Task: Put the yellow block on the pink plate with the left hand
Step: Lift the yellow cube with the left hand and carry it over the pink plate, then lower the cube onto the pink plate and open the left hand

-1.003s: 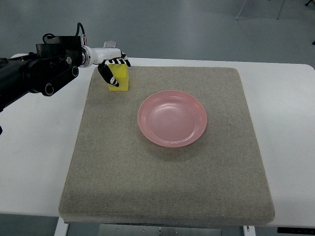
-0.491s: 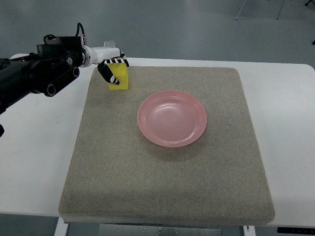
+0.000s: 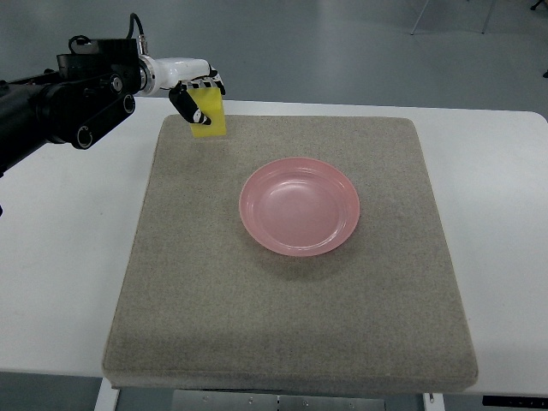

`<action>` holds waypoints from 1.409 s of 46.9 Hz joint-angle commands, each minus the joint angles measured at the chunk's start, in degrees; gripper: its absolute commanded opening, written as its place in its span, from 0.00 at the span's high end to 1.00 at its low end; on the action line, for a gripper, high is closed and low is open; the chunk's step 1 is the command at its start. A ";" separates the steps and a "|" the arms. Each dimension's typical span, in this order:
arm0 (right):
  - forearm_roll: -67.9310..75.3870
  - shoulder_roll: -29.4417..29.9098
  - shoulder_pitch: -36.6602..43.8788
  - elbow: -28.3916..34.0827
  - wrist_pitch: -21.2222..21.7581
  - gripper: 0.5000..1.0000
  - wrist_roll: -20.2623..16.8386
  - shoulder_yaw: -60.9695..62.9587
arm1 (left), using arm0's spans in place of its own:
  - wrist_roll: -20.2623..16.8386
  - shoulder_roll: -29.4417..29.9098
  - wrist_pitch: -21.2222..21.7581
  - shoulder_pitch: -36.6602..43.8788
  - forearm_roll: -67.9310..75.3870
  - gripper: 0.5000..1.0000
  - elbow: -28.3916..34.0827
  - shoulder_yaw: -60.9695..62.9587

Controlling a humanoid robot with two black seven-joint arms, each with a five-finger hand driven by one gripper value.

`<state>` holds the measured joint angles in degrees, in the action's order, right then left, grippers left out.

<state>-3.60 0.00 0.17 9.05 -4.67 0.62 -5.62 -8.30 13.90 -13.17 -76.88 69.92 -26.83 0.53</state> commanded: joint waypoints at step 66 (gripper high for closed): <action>0.00 0.00 0.00 0.00 0.02 0.15 -0.01 0.00 | -1.54 5.17 6.93 1.99 16.83 0.83 -36.89 -0.79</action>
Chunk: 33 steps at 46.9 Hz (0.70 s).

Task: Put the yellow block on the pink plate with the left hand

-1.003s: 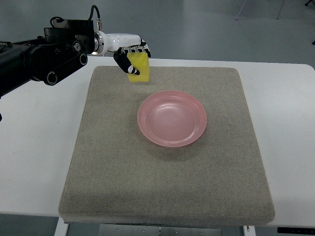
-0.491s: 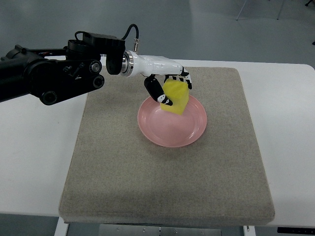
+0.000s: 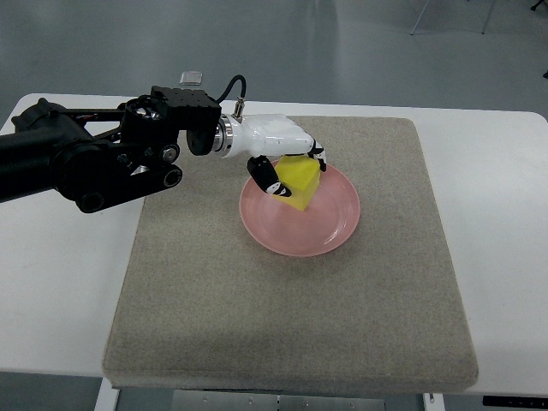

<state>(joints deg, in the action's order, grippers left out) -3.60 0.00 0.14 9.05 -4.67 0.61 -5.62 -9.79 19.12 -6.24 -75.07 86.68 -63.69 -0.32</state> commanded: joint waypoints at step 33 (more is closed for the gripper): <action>0.00 0.00 0.04 0.00 0.01 0.15 0.00 0.00 | -1.63 -0.22 -0.17 1.60 -0.46 0.02 0.06 -0.38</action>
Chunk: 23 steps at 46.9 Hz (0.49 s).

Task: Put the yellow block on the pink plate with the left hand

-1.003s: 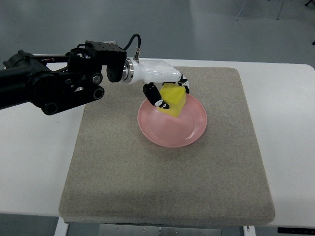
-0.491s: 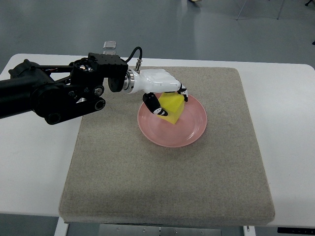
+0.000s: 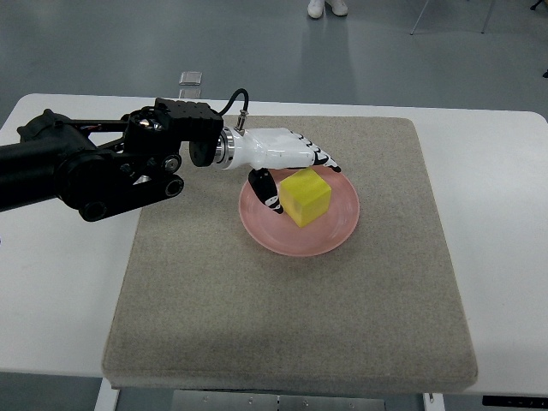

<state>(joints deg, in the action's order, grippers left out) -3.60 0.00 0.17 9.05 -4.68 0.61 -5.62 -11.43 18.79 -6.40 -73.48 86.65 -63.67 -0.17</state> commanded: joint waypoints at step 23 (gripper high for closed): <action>0.00 0.00 0.00 0.00 0.02 0.15 0.00 0.00 | 0.01 6.25 -0.46 -0.08 -19.31 0.01 0.56 -7.38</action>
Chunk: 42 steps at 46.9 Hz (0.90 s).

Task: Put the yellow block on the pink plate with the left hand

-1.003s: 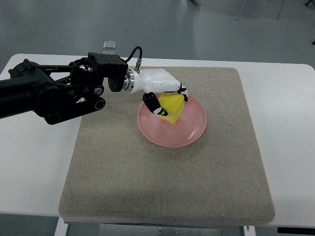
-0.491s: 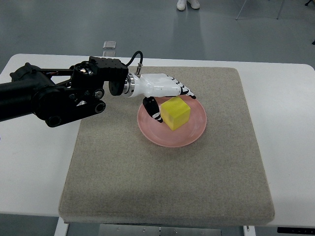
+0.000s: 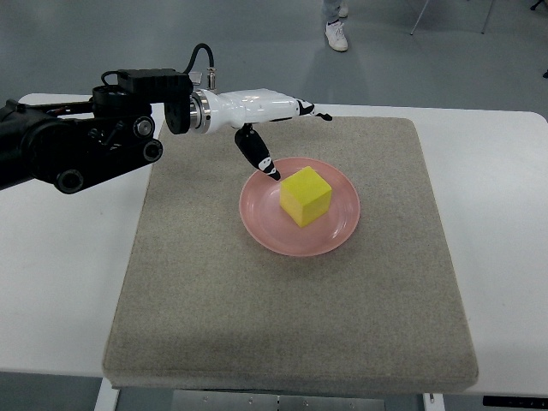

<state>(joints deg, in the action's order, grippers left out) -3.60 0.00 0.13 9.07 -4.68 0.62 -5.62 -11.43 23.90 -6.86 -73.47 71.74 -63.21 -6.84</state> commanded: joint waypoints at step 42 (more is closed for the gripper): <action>0.00 0.00 0.04 -0.02 0.02 0.15 -0.01 0.00 | 0.09 8.89 -28.14 5.27 -61.19 0.01 21.81 -4.05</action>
<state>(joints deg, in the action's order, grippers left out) -3.60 0.00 0.17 9.07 -4.66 0.61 -5.62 -11.33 32.70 -35.02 -68.34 10.82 -41.43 -10.25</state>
